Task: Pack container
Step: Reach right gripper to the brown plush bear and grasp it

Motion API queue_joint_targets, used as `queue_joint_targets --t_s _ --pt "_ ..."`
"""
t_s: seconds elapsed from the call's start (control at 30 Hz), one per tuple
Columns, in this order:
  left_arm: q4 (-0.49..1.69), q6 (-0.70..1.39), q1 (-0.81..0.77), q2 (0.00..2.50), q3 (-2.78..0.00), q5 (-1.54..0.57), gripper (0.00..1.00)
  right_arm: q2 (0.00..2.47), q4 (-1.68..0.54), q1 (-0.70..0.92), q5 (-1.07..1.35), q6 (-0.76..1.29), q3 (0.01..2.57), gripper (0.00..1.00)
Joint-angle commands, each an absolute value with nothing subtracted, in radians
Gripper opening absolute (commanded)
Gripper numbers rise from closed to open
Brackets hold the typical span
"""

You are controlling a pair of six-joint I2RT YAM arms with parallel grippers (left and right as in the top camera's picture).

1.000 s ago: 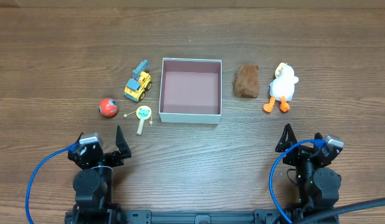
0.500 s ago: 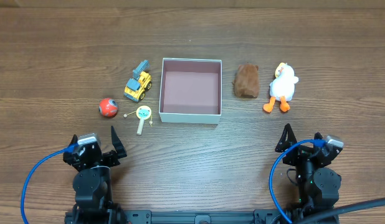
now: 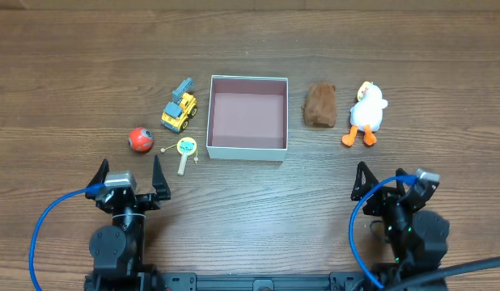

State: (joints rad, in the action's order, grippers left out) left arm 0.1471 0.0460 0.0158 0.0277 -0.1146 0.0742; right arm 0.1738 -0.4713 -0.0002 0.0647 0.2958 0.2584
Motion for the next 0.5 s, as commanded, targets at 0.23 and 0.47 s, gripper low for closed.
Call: queue_joint_targets --t_s 0.23,0.47 --pt "0.231 0.059 0.026 0.548 -0.529 0.001 1.0 0.834 -0.719 -0.006 0.073 0.307 0.86 1.0" --pt "0.437 0.021 0.026 1.076 -0.944 -0.108 1.0 1.188 -0.879 -0.006 0.073 0.276 1.224 1.0"
